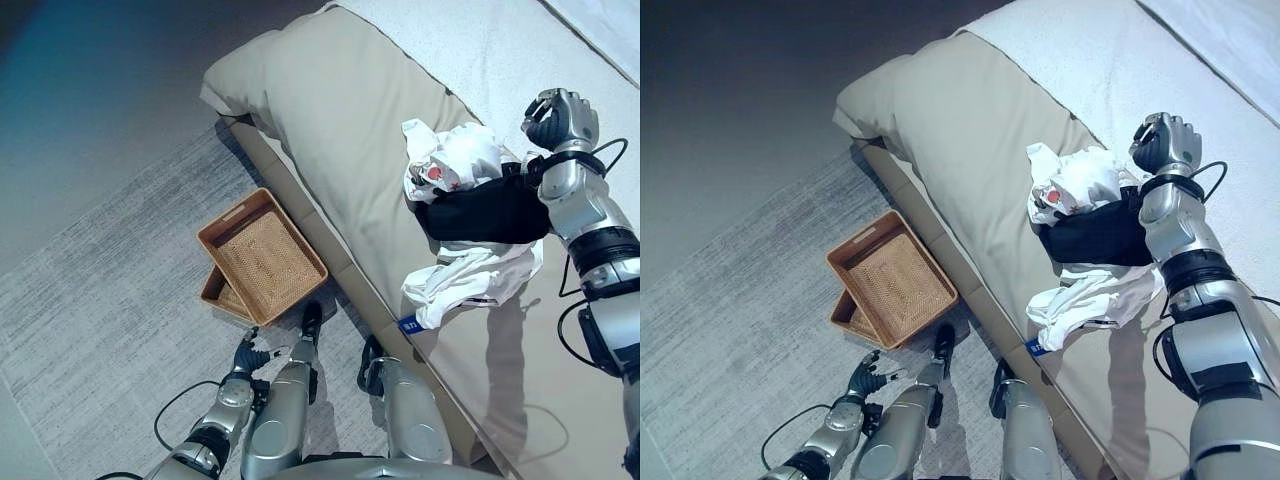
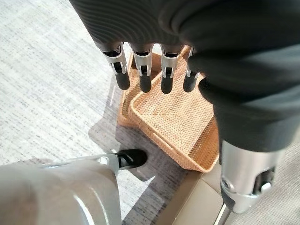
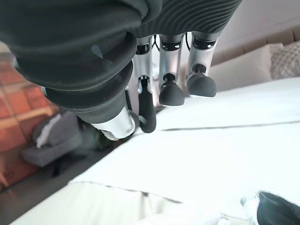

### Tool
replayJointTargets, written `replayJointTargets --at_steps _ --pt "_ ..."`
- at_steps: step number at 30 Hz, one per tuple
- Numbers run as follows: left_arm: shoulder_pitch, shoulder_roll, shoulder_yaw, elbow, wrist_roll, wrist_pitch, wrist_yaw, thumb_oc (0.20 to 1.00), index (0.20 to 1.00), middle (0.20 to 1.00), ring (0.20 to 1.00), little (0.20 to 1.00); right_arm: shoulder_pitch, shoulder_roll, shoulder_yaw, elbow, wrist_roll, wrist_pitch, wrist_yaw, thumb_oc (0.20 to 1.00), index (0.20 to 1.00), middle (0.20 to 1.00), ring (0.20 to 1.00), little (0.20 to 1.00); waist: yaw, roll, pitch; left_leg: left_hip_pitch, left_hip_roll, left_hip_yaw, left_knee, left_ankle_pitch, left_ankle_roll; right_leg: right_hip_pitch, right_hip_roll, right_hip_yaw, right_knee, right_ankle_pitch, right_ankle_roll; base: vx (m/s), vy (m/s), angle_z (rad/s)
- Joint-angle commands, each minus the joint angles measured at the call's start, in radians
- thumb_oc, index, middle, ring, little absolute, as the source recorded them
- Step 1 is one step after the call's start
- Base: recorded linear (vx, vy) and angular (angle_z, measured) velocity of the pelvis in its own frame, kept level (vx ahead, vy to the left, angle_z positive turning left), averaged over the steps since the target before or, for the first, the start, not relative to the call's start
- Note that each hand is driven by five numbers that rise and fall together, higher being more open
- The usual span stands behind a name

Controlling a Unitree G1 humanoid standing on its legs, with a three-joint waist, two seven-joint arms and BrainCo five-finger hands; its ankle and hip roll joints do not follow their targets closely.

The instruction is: Pick up clothes into the bucket

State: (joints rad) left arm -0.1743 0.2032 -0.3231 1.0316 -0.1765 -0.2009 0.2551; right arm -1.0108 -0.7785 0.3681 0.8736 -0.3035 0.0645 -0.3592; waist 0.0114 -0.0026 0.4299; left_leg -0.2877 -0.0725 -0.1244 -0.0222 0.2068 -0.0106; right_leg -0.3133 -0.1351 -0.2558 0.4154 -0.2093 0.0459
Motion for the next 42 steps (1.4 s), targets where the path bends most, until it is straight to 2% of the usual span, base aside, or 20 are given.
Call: replayJointTargets --at_steps 1,2,3,5,6,7,8,13,17,19,20,21,22,23,24,35,36,37,38,42 --pt "-0.001 -0.006 0.006 -0.006 -0.011 -0.007 0.0 1.0 1.0 1.0 1.0 1.0 -0.054 -0.072 0.005 -0.076 -0.02 -0.011 -0.044 0.2 0.2 0.2 0.2 0.2 -0.016 -0.059 -0.026 0.073 0.001 -0.047 0.041 -0.148 -0.017 0.063 -0.104 0.088 -0.214 0.215 0.101 0.0 0.0 0.0" --pt "0.0 -0.007 0.011 0.001 -0.01 -0.007 0.0 1.0 1.0 1.0 1.0 1.0 -0.03 -0.062 -0.013 -0.088 -0.006 -0.019 -0.049 0.805 0.805 0.805 0.805 0.805 -0.015 -0.062 -0.028 0.073 0.002 -0.048 0.042 -0.148 -0.016 0.065 -0.103 0.088 -0.214 0.214 0.101 0.0 0.0 0.0" --pt "0.0 -0.006 0.011 0.001 -0.01 -0.007 0.0 1.0 1.0 1.0 1.0 1.0 -0.028 -0.062 -0.015 -0.089 -0.006 -0.019 -0.049 1.0 1.0 1.0 1.0 1.0 -0.014 -0.062 -0.028 0.073 0.002 -0.048 0.042 -0.149 -0.016 0.065 -0.103 0.088 -0.214 0.214 0.101 0.0 0.0 0.0" --pt "0.0 -0.001 0.016 0.004 -0.004 -0.008 0.0 1.0 1.0 1.0 1.0 1.0 -0.016 -0.058 0.006 -0.08 -0.007 -0.029 -0.018 1.0 1.0 1.0 1.0 1.0 -0.011 -0.067 -0.027 0.072 0.004 -0.048 0.044 -0.148 -0.018 0.064 -0.102 0.089 -0.213 0.213 0.1 -0.01 -0.016 0.01" --pt "-0.001 0.007 0.014 0.006 -0.001 -0.006 -0.011 1.0 1.0 1.0 1.0 1.0 -0.025 -0.055 0.051 -0.015 -0.011 -0.024 0.039 1.0 1.0 1.0 1.0 1.0 -0.004 -0.069 -0.025 0.067 0.006 -0.05 0.045 -0.145 -0.02 0.064 -0.099 0.087 -0.216 0.213 0.098 0.0 0.0 0.0" --pt "-0.001 0.007 0.015 0.006 -0.001 -0.006 -0.011 1.0 1.0 1.0 1.0 1.0 -0.028 -0.054 0.054 -0.012 -0.01 -0.025 0.038 1.0 1.0 1.0 1.0 1.0 -0.005 -0.068 -0.025 0.067 0.006 -0.05 0.045 -0.145 -0.021 0.064 -0.099 0.087 -0.216 0.213 0.098 -0.04 -0.033 0.01" --pt "-0.004 0.01 0.007 0.004 -0.01 -0.001 -0.021 1.0 1.0 1.0 1.0 1.0 -0.048 -0.033 0.089 0.095 -0.007 -0.02 0.059 1.0 1.0 1.0 1.0 1.0 0.002 -0.065 -0.017 0.06 0.007 -0.052 0.042 -0.138 -0.024 0.06 -0.097 0.083 -0.218 0.215 0.096 -0.04 -0.02 0.02" --pt "-0.027 0.007 -0.01 0.01 -0.026 0.009 -0.026 1.0 1.0 1.0 1.0 1.0 -0.061 0.028 0.171 0.273 -0.042 -0.015 0.086 1.0 1.0 1.0 1.0 1.0 0.01 -0.042 0.016 0.035 0.008 -0.064 0.03 -0.112 -0.035 0.042 -0.092 0.066 -0.215 0.217 0.091 -0.03 -0.021 0.02" --pt "-0.042 0.0 -0.017 0.009 -0.032 0.009 -0.021 1.0 1.0 1.0 1.0 1.0 -0.04 0.055 0.198 0.299 -0.071 -0.022 0.087 1.0 1.0 1.0 1.0 1.0 0.012 -0.027 0.035 0.016 0.006 -0.073 0.029 -0.102 -0.035 0.022 -0.096 0.059 -0.197 0.213 0.088 -0.02 -0.021 0.05" --pt "-0.052 -0.011 -0.028 0.004 -0.029 0.0 -0.014 1.0 1.0 1.0 1.0 1.0 -0.005 0.044 0.274 0.293 -0.176 -0.035 0.086 1.0 1.0 1.0 1.0 1.0 0.015 -0.016 0.053 0.006 0.003 -0.079 0.029 -0.098 -0.037 0.014 -0.098 0.053 -0.19 0.211 0.088 -0.03 -0.048 0.06" --pt "-0.058 -0.013 -0.044 -0.022 -0.032 -0.006 -0.009 1.0 1.0 1.0 1.0 1.0 0.014 0.048 0.249 0.357 -0.149 -0.035 0.085 1.0 1.0 1.0 1.0 1.0 0.023 0.006 0.069 -0.016 0.0 -0.09 0.028 -0.086 -0.043 -0.001 -0.104 0.039 -0.183 0.208 0.087 -0.04 -0.051 0.11" --pt "-0.058 -0.013 -0.044 -0.022 -0.032 -0.006 -0.009 1.0 1.0 1.0 1.0 1.0 0.014 0.048 0.249 0.358 -0.149 -0.035 0.085 1.0 1.0 1.0 1.0 1.0 0.023 0.007 0.068 -0.018 0.0 -0.091 0.029 -0.086 -0.043 -0.002 -0.104 0.039 -0.182 0.208 0.087 -0.06 -0.064 0.26" --pt "-0.065 -0.012 -0.058 -0.038 -0.033 -0.013 -0.007 1.0 1.0 1.0 1.0 1.0 0.014 0.038 0.262 0.398 -0.175 -0.029 0.081 1.0 1.0 1.0 1.0 1.0 0.028 0.026 0.082 -0.036 -0.004 -0.102 0.023 -0.075 -0.048 -0.023 -0.108 0.028 -0.169 0.204 0.085 -0.03 -0.045 0.29" --pt "-0.064 -0.012 -0.058 -0.038 -0.033 -0.013 -0.007 1.0 1.0 1.0 1.0 1.0 0.015 0.039 0.262 0.398 -0.175 -0.029 0.081 1.0 1.0 1.0 1.0 1.0 0.027 0.025 0.085 -0.032 -0.004 -0.102 0.023 -0.078 -0.048 -0.021 -0.109 0.029 -0.164 0.198 0.084 -0.05 -0.061 0.32" --pt "-0.076 -0.016 -0.076 -0.054 -0.038 -0.017 -0.008 1.0 1.0 1.0 1.0 1.0 0.023 0.035 0.256 0.427 -0.172 -0.027 0.071 1.0 1.0 1.0 1.0 1.0 0.031 0.043 0.09 -0.058 -0.005 -0.11 0.018 -0.066 -0.053 -0.05 -0.114 0.017 -0.147 0.192 0.083 -0.02 -0.022 0.16" --pt "-0.128 -0.042 -0.141 -0.116 -0.093 -0.021 0.008 1.0 1.0 1.0 1.0 1.0 0.004 -0.02 0.2 0.561 -0.088 0.003 0.052 1.0 1.0 1.0 1.0 1.0 0.043 0.116 0.09 -0.217 -0.007 -0.13 -0.005 -0.017 -0.063 -0.252 -0.141 -0.012 -0.046 0.166 0.079 -0.03 -0.023 0.1" --pt "-0.129 -0.042 -0.14 -0.116 -0.093 -0.021 0.008 1.0 1.0 1.0 1.0 1.0 0.003 -0.02 0.2 0.561 -0.088 0.003 0.052 0.758 0.758 0.758 0.758 0.758 0.043 0.116 0.09 -0.217 -0.007 -0.13 -0.005 -0.017 -0.063 -0.253 -0.142 -0.011 -0.046 0.166 0.079 0.0 0.0 0.06" --pt "-0.132 -0.043 -0.143 -0.128 -0.1 -0.022 0.011 1.0 1.0 1.0 1.0 1.0 -0.001 -0.029 0.192 0.569 -0.077 0.007 0.046 0.41 0.41 0.41 0.41 0.41 0.045 0.121 0.09 -0.229 -0.007 -0.131 -0.009 -0.014 -0.064 -0.271 -0.141 -0.009 -0.042 0.167 0.08 0.0 0.0 0.0" --pt "-0.134 -0.045 -0.141 -0.133 -0.104 -0.022 0.012 1.0 1.0 1.0 1.0 1.0 0.007 -0.033 0.187 0.568 -0.073 0.007 0.045 0.2 0.2 0.2 0.2 0.2 0.044 0.123 0.09 -0.237 -0.007 -0.13 -0.01 -0.011 -0.064 -0.279 -0.143 -0.008 -0.041 0.167 0.08 0.0 0.0 0.0" --pt "-0.136 -0.055 -0.14 -0.132 -0.109 -0.016 0.014 1.0 1.0 1.0 1.0 1.0 0.004 -0.071 0.155 0.584 -0.046 0.014 0.033 0.2 0.2 0.2 0.2 0.2 0.039 0.122 0.09 -0.238 -0.008 -0.131 -0.008 -0.011 -0.063 -0.275 -0.146 -0.009 -0.047 0.168 0.083 0.01 -0.018 0.06"
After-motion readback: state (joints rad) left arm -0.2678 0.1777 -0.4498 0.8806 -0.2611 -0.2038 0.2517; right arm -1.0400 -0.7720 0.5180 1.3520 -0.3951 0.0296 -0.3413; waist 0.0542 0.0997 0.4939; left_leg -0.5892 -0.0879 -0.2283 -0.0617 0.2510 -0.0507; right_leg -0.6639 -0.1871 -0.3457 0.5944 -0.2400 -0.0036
